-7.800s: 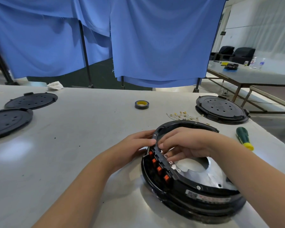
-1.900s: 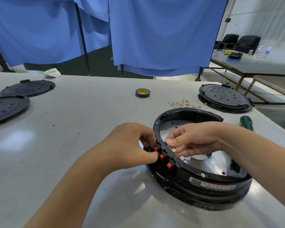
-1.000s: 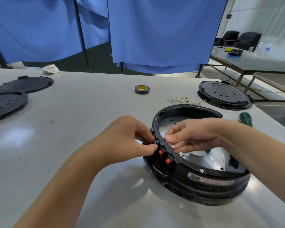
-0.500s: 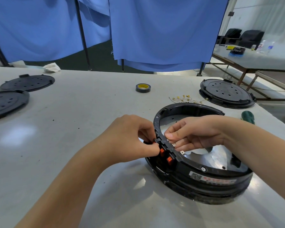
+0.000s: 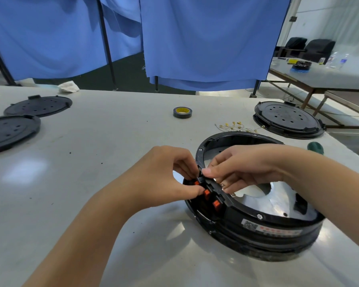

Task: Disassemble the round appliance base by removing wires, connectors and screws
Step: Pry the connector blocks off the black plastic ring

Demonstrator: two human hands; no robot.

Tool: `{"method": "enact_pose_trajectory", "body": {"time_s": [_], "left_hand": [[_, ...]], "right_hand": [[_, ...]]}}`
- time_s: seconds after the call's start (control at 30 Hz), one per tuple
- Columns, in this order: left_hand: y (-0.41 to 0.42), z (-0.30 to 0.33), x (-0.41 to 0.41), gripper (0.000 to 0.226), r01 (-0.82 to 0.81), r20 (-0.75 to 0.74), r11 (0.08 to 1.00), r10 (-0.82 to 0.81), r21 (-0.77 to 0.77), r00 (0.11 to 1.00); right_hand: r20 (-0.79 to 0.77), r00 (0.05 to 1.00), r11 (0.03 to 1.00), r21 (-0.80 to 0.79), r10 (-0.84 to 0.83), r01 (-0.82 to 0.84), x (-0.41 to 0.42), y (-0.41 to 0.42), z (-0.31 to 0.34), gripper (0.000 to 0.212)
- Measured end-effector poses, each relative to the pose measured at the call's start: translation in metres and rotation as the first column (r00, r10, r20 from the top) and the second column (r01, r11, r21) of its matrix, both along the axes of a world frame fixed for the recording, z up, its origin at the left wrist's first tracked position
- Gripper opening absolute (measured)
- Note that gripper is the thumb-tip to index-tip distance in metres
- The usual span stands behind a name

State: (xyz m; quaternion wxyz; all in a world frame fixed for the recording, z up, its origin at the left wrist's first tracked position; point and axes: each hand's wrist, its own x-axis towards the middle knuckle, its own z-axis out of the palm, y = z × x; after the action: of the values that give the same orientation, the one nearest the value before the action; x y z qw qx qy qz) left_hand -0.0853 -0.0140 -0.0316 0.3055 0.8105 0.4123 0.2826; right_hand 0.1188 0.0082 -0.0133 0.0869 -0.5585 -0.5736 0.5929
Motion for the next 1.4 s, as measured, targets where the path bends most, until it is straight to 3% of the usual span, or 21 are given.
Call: {"method": "enact_pose_trajectory", "body": {"time_s": [0.1, 0.23, 0.53, 0.87, 0.97, 1.1, 1.23, 1.4], "left_hand": [[0.002, 0.001, -0.003, 0.024, -0.017, -0.007, 0.998, 0.017, 0.056, 1.0], [0.002, -0.003, 0.002, 0.021, -0.021, -0.062, 1.0, 0.021, 0.007, 0.998], [0.003, -0.004, 0.003, 0.007, 0.033, -0.08, 0.999, -0.034, -0.008, 0.996], [0.001, -0.005, 0.004, 0.007, 0.031, -0.069, 0.999, -0.033, -0.031, 0.997], [0.001, -0.004, 0.003, 0.011, 0.028, -0.049, 0.999, -0.03, -0.04, 0.998], [0.006, -0.001, -0.004, 0.008, 0.036, -0.032, 0.993, -0.04, -0.109, 0.999], [0.01, 0.003, -0.014, 0.01, 0.018, -0.024, 0.99, -0.022, -0.139, 0.999], [0.027, 0.001, -0.032, 0.009, -0.138, 0.12, 0.978, 0.158, -0.16, 0.98]], "right_hand": [[0.064, 0.998, 1.0, -0.024, 0.006, -0.005, -0.005, 0.003, 0.005, 0.031], [0.099, 0.995, 1.0, -0.026, -0.003, 0.006, -0.009, 0.004, 0.005, 0.017], [0.052, 0.998, 0.999, -0.021, 0.028, -0.026, -0.011, 0.0, 0.006, 0.016], [0.119, 0.992, 0.999, 0.015, 0.05, -0.052, -0.015, 0.006, 0.015, 0.011], [0.096, 0.994, 0.999, -0.019, 0.048, -0.046, -0.011, 0.006, 0.01, 0.015], [-0.05, 0.999, 0.996, -0.092, 0.001, -0.006, 0.001, 0.004, -0.001, 0.029], [-0.108, 0.994, 0.994, -0.098, 0.032, -0.043, 0.005, 0.006, -0.005, 0.021], [-0.12, 0.991, 0.993, -0.1, 0.051, -0.064, 0.006, 0.008, -0.007, 0.024]]}}
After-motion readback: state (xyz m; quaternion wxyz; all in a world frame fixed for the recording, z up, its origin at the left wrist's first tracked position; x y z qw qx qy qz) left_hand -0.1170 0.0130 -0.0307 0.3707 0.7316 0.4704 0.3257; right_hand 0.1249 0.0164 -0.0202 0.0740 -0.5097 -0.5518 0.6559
